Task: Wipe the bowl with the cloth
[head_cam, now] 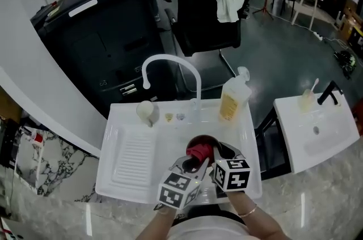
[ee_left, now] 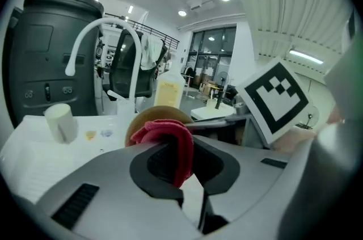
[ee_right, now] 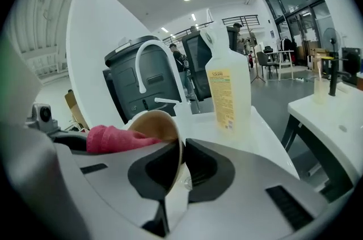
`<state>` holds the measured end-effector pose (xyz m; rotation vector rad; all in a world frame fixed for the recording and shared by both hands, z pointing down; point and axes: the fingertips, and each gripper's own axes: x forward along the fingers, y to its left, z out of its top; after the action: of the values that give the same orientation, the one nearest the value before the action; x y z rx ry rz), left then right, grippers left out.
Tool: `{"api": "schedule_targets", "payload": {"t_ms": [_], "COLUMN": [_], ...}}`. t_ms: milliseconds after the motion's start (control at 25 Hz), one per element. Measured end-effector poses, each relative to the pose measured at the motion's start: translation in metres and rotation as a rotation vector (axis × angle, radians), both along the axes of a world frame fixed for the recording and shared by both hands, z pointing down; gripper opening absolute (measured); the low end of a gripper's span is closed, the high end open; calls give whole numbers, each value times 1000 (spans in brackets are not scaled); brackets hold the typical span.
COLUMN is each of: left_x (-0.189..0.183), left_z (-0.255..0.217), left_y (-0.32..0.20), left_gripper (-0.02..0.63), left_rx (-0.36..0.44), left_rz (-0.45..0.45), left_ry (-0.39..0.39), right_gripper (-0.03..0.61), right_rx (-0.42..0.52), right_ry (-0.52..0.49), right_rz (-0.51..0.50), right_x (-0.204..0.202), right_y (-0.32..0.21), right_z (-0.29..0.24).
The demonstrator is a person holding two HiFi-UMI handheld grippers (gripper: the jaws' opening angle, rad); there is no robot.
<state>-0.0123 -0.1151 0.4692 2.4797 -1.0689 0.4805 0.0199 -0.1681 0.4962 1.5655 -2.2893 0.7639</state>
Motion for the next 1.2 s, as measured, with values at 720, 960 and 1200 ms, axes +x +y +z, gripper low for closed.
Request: {"api": "schedule_targets", "payload": {"t_ms": [720, 960, 1200], "left_x": [4, -9, -22], "left_z": [37, 38, 36], "left_y": [31, 28, 24], "left_gripper": [46, 46, 48], "left_rx": [-28, -24, -14], "left_rz": [181, 140, 96], "left_ry": [-242, -247, -243], "right_gripper": [35, 35, 35], "right_rx": [-70, -84, -100], "right_ry": [-58, -53, -41], "right_rz": [34, 45, 41], "right_x": [11, 16, 16], "right_y": [13, 14, 16], "right_z": [16, 22, 27]}}
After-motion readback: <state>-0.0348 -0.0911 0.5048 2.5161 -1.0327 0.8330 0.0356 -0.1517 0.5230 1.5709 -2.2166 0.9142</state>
